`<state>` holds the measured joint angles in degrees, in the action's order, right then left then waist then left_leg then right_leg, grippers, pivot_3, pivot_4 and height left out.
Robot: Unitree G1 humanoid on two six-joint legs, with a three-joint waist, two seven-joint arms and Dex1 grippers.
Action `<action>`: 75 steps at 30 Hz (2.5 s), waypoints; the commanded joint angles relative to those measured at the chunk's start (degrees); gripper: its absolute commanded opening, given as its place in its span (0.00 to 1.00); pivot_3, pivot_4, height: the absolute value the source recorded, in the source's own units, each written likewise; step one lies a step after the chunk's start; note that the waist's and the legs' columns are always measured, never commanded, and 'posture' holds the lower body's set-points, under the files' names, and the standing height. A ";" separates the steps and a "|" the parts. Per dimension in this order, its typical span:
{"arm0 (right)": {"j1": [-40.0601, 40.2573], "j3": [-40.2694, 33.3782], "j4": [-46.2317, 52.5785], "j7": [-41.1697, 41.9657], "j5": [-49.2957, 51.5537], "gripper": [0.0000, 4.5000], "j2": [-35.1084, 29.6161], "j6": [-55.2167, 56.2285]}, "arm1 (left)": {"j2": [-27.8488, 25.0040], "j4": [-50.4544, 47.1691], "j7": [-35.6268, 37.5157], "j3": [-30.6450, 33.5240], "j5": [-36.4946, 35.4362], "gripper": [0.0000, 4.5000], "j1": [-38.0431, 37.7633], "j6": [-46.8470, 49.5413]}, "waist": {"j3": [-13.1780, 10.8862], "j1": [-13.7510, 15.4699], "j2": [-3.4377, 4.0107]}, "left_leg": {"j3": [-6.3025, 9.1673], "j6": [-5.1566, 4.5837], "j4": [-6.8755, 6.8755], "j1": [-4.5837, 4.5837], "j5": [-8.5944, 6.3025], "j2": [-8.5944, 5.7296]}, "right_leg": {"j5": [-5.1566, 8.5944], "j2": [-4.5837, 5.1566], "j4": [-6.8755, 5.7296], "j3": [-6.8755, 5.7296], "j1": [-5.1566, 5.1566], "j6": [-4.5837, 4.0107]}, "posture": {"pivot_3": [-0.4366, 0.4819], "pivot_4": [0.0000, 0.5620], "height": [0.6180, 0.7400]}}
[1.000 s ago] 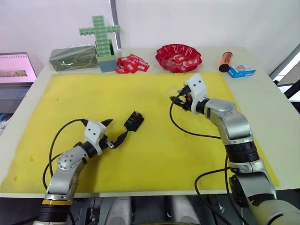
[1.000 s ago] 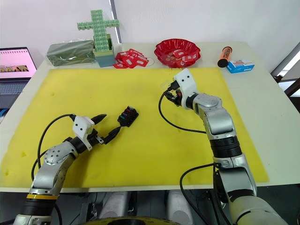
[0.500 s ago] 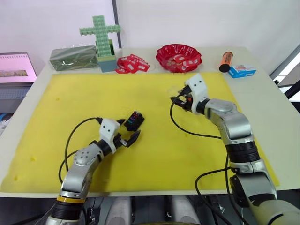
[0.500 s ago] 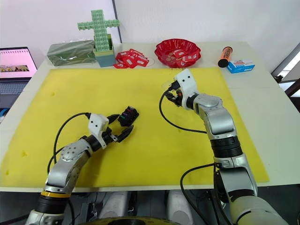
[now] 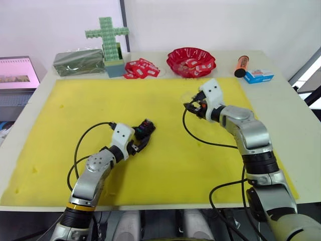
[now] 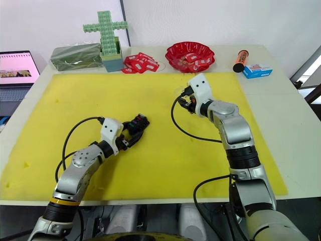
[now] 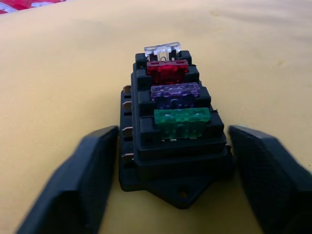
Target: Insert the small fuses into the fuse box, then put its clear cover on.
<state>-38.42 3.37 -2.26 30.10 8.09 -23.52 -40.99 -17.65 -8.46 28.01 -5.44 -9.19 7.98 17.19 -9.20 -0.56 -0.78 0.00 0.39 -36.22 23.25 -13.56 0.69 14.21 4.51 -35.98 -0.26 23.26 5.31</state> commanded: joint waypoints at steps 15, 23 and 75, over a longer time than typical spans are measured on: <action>-7.72 12.61 8.44 32.28 7.14 0.40 -8.84 7.29 | -13.37 18.42 42.14 -4.29 -6.83 0.62 13.06 -19.03 | -0.02 -0.21 0.02 | -0.08 0.00 0.05 0.06 0.00 0.04 | 0.07 -0.07 0.10 -0.04 0.09 -0.11 | 0.48 0.27 1.00; -6.47 20.29 8.03 34.79 4.42 0.40 -5.66 9.85 | -7.93 37.34 50.23 -5.68 -4.15 0.62 22.65 -32.90 | -0.03 0.00 -0.02 | -0.06 0.00 -0.06 0.15 0.00 -0.01 | 0.00 -0.03 0.08 -0.07 0.08 0.01 | 0.48 0.27 1.00; 0.23 20.86 14.51 28.69 -0.47 0.40 -7.21 11.30 | -6.98 40.66 50.03 -4.49 -3.62 0.62 22.79 -36.06 | -0.02 0.04 -0.02 | 0.01 0.00 -0.09 0.11 0.00 0.00 | 0.00 -0.04 -0.01 -0.09 0.06 0.02 | 0.48 0.27 1.00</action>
<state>-38.22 26.36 9.76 58.85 7.55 -30.17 -29.97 -24.07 32.58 78.32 -10.81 -13.01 31.15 -19.03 -9.23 -0.52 -0.80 0.01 0.39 -36.31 23.36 -13.56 0.69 14.20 4.47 -36.00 -0.35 23.32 5.33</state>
